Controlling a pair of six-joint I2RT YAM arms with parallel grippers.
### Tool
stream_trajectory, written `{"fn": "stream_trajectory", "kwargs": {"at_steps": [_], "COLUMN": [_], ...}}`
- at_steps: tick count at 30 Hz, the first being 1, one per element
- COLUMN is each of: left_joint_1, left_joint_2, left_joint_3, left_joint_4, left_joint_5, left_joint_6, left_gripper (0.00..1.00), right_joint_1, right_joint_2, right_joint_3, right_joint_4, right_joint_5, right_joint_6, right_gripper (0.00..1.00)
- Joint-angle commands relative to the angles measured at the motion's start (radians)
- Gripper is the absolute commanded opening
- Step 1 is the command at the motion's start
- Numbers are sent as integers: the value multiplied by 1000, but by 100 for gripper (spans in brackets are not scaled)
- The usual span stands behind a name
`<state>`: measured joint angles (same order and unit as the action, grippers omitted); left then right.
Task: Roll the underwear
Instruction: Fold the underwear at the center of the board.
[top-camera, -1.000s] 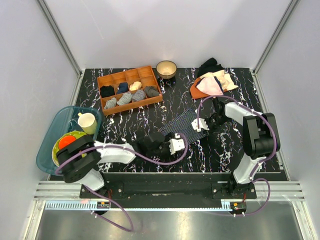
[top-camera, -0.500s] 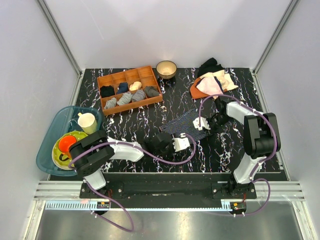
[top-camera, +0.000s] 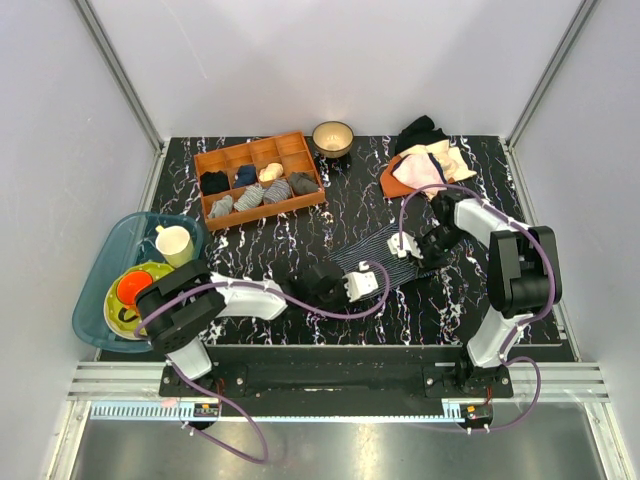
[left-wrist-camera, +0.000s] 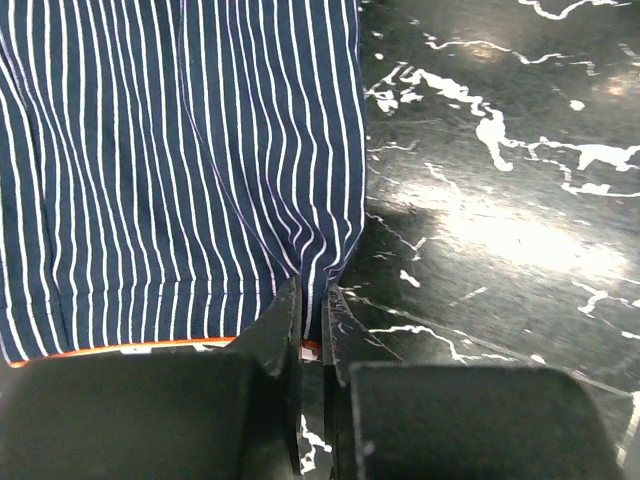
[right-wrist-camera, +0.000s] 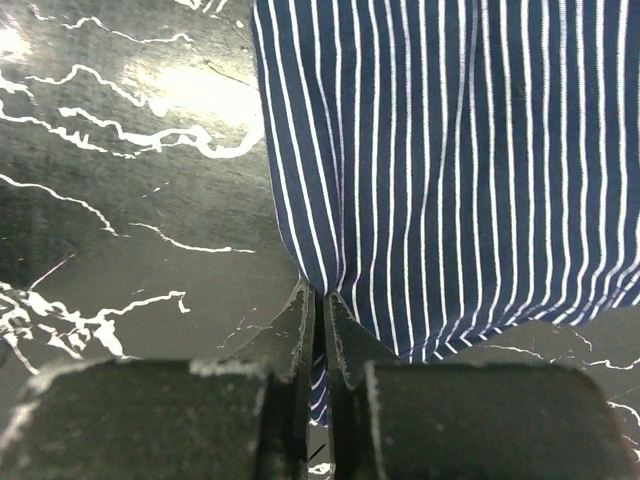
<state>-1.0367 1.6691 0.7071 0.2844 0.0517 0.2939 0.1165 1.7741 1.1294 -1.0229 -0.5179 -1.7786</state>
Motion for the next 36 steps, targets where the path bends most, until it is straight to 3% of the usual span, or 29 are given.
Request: {"fn": "stream_trajectory", "kwargs": {"at_steps": [1,11,21,27,36], "left_joint_1": [52,231,403,452,452], "left_joint_2": [-58,-95,-5,82,86], "left_joint_3": [29,69,150,250,187], "left_joint_4": [-103,-131,-85,-148,-178], "left_joint_5": [209,457,585,649,717], "left_joint_6": [-96,-216,-337,-395,-443], "left_gripper": [0,0,0,0,0], "right_joint_1": [-8,-6,-5,2,2], "right_joint_2": [-48,42,238,317,277], "right_joint_3": [79,265,556,651,557], "right_joint_4": [-120,-221,-243,-212,-215], "right_joint_5": [-41,-60,-79,-62,-19], "right_joint_6": [25,85,240,320,272], "right_gripper": [6,6,4,3,3]}}
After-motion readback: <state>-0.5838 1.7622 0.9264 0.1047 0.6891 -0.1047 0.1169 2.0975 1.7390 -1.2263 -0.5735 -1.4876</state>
